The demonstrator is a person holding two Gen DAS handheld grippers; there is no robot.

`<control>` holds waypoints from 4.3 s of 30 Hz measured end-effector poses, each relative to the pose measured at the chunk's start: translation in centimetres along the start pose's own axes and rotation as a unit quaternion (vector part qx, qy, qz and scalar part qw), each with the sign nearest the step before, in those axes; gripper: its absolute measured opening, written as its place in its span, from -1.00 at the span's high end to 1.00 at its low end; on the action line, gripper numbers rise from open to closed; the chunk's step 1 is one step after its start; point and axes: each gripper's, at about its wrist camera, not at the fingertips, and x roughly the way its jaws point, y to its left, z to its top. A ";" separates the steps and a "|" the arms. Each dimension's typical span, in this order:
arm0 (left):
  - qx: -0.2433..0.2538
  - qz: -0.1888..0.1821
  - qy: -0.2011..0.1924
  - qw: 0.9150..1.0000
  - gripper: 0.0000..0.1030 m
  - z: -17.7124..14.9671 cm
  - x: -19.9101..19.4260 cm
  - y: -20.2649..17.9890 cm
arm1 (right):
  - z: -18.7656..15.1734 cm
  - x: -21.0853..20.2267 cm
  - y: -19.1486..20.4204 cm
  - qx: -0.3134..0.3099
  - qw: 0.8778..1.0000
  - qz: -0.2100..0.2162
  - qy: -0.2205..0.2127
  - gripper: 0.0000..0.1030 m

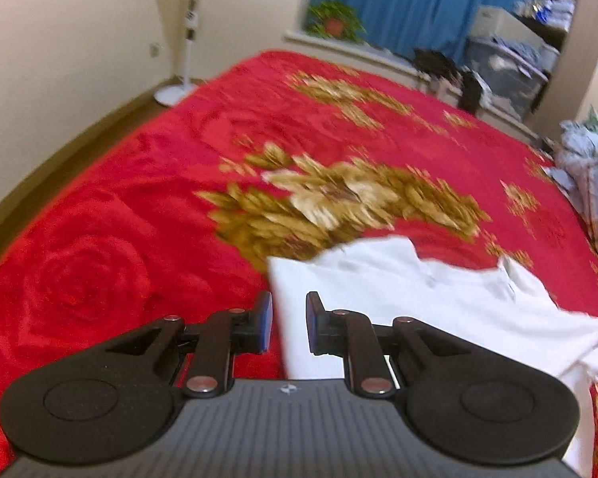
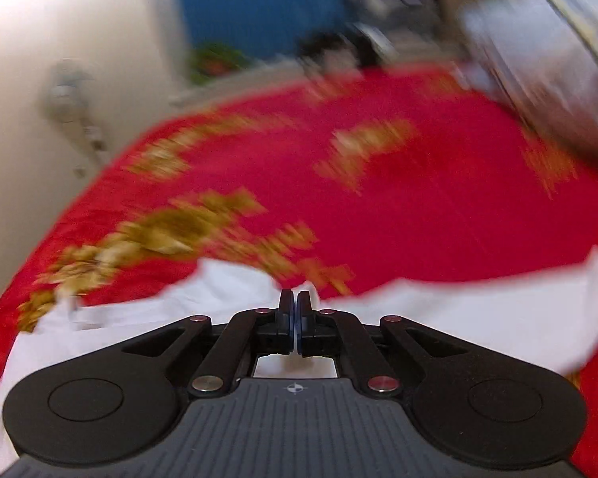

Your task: Fold small clothes

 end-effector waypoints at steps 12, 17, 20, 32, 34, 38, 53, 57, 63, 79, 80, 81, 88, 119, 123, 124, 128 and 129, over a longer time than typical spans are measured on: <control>0.073 0.036 0.162 0.983 0.30 -4.2 4.4 -1.0 | 0.5 0.4 -1.4 0.012 1.000 -0.009 0.001 0.89; 0.089 0.041 0.167 0.981 0.30 -4.3 4.1 -1.5 | -0.7 2.8 -1.0 0.015 0.995 0.052 0.082 0.57; 0.080 0.036 0.160 0.983 0.31 -4.1 3.5 -1.2 | -2.4 5.2 -1.6 -0.009 0.989 -0.037 0.140 0.55; 0.113 0.055 0.098 0.987 0.28 -4.9 1.0 -3.4 | -1.6 2.7 -2.9 0.028 0.992 -0.020 0.123 0.52; 0.120 0.051 0.064 0.989 0.28 -4.5 -1.4 -4.1 | -1.0 1.4 -2.5 0.019 0.994 -0.009 0.103 0.52; 0.134 0.044 -0.020 0.990 0.21 -3.6 -7.9 -5.9 | -0.2 -1.5 -1.9 -0.008 0.998 0.012 0.064 0.52; 0.090 0.070 -0.066 0.991 -0.01 -6.5 -8.8 -8.0 | 0.9 -9.5 -9.4 -0.005 1.000 -0.013 -0.001 0.52; 0.073 0.074 -0.057 0.993 -0.01 -6.1 -7.9 -8.5 | 1.5 -9.8 -12.5 -0.008 1.000 -0.023 0.007 0.52; 0.092 0.070 -0.027 0.993 -0.02 -7.3 -6.2 -8.1 | 1.2 -8.1 -18.3 0.071 0.997 -0.030 0.009 0.52; 0.099 0.076 -0.020 0.992 -0.07 -7.0 -4.3 -8.2 | 1.3 -3.4 -28.3 0.246 0.964 -0.103 0.004 0.37; 0.099 0.076 -0.019 0.992 -0.07 -7.0 -4.2 -8.1 | 1.3 -3.2 -28.5 0.250 0.963 -0.103 0.003 0.37; 0.098 0.077 -0.019 0.992 -0.07 -7.0 -4.2 -8.1 | 1.3 -3.0 -28.6 0.254 0.961 -0.104 0.001 0.37; 0.094 0.080 -0.016 0.992 -0.07 -7.0 -4.3 -7.5 | 1.8 -2.0 -28.8 0.274 0.956 -0.105 -0.020 0.37; -0.041 0.059 -0.021 0.997 -0.06 -4.7 -7.2 0.0 | -9.3 -3.8 17.0 -0.259 0.934 0.246 0.020 0.68; -0.079 0.033 -0.009 0.996 -0.06 -4.4 -7.1 0.7 | -12.1 -2.9 15.8 -0.265 0.935 0.212 0.100 0.68; -0.084 0.024 -0.005 0.996 -0.03 -4.4 -7.0 0.7 | -11.5 -3.5 15.0 -0.258 0.938 0.208 0.099 0.68; -0.083 -0.010 0.022 0.996 0.38 -4.4 -5.1 0.0 | -7.6 -6.8 11.3 -0.206 0.960 0.175 0.078 0.61; -0.086 -0.020 0.035 0.995 0.46 -4.5 -4.4 -0.2 | -6.6 -7.3 10.4 -0.187 0.965 0.165 0.075 0.60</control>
